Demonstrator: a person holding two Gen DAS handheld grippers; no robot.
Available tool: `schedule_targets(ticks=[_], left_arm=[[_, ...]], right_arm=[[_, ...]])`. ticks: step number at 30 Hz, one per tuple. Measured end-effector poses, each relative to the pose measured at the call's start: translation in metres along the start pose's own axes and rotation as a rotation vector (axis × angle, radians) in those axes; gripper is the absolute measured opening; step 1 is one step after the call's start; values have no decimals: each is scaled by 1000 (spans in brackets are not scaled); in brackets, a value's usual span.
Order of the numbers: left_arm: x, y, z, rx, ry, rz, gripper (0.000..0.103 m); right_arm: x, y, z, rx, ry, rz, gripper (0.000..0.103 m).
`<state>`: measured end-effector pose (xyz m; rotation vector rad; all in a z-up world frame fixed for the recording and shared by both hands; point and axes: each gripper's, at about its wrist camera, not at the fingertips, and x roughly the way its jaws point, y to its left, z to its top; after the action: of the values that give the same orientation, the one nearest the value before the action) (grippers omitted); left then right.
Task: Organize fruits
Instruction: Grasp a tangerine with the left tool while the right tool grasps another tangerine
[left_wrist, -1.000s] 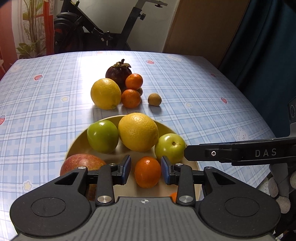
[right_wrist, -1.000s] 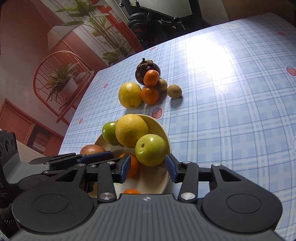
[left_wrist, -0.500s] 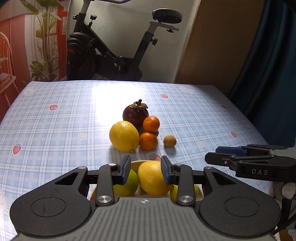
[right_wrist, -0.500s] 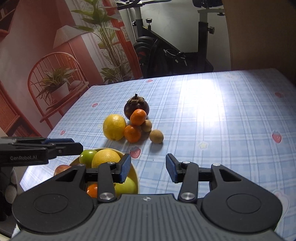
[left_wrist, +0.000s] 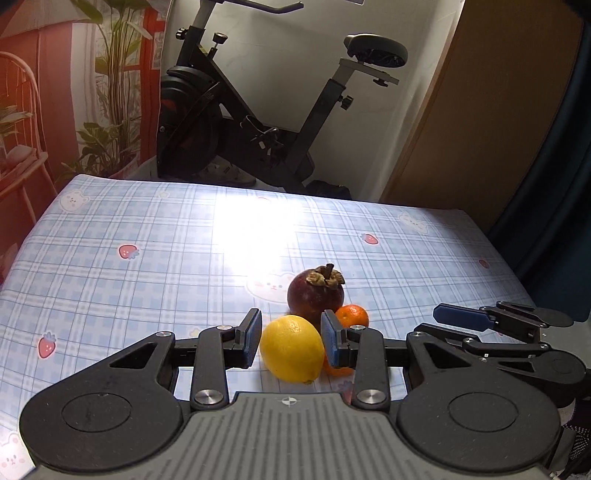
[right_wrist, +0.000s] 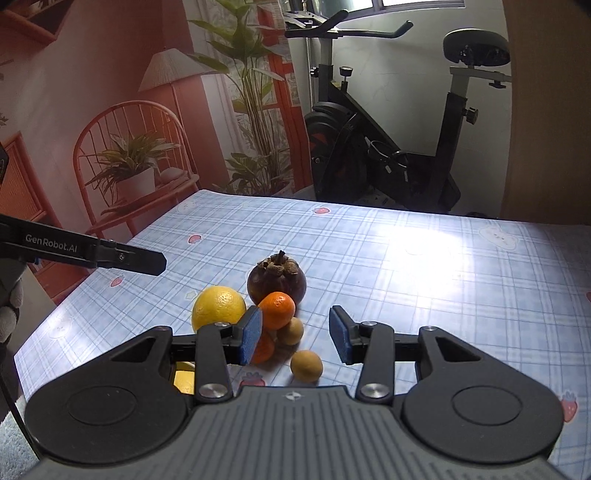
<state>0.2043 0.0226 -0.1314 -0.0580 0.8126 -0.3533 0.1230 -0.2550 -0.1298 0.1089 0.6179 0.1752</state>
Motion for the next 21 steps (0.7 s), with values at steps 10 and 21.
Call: schedule_targets(ticks=[10,21], left_arm=[[22,7,-10,15,50,15,37],[32,-8,-12,90,73,-43,33]], right_arm=[[61,-2,11,4,78,70,44],[51,-15,3,77,87,91,36]])
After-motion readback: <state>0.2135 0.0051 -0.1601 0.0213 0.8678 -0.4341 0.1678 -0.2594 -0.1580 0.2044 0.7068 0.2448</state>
